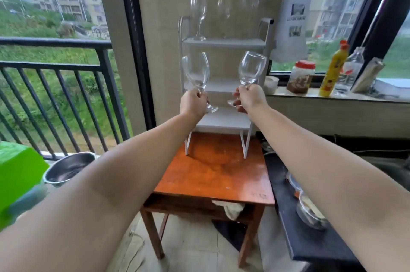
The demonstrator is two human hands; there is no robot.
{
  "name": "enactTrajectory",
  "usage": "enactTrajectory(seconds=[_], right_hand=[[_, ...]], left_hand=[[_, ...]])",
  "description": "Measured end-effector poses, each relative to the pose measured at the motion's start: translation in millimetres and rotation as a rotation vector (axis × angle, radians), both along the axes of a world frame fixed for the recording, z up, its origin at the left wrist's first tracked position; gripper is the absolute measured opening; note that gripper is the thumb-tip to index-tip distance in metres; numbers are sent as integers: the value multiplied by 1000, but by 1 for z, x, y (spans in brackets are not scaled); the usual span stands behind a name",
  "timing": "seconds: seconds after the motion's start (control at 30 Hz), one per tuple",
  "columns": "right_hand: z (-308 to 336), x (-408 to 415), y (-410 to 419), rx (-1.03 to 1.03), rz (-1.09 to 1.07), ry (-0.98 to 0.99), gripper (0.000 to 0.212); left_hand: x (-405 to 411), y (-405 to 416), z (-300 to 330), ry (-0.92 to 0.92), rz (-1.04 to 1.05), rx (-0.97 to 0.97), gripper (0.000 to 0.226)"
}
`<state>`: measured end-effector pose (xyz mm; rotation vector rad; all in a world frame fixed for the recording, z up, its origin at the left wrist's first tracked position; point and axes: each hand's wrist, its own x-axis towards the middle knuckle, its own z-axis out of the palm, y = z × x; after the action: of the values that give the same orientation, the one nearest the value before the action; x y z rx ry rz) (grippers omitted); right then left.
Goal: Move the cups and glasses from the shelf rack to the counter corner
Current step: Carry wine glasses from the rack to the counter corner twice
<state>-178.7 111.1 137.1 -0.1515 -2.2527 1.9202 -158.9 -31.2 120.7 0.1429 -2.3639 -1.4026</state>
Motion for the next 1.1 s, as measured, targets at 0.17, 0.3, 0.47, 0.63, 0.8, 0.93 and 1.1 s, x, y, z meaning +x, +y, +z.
enactTrajectory(seconds=[0.17, 0.3, 0.47, 0.63, 0.8, 0.93, 1.1], right_hand=[[-54, 49, 28, -6, -57, -126, 18], [-103, 90, 68, -48, -133, -238, 18], [-160, 146, 139, -221, -272, -389, 34], [-190, 212, 238, -47, -422, -427, 16], [-203, 288, 344, -128, -584, -502, 16], [-203, 366, 425, -217, -739, -506, 22], [-200, 453, 508, -282, -931, -550, 27]], left_hand=[[41, 21, -54, -168, -118, -111, 32], [66, 58, -96, -289, -220, -107, 28], [100, 123, -147, -391, -361, -200, 27], [132, 217, -170, -396, -523, -361, 27], [183, 337, -178, -437, -664, -365, 27], [233, 437, -195, -507, -843, -351, 23], [297, 542, -195, -521, -1043, -359, 25]])
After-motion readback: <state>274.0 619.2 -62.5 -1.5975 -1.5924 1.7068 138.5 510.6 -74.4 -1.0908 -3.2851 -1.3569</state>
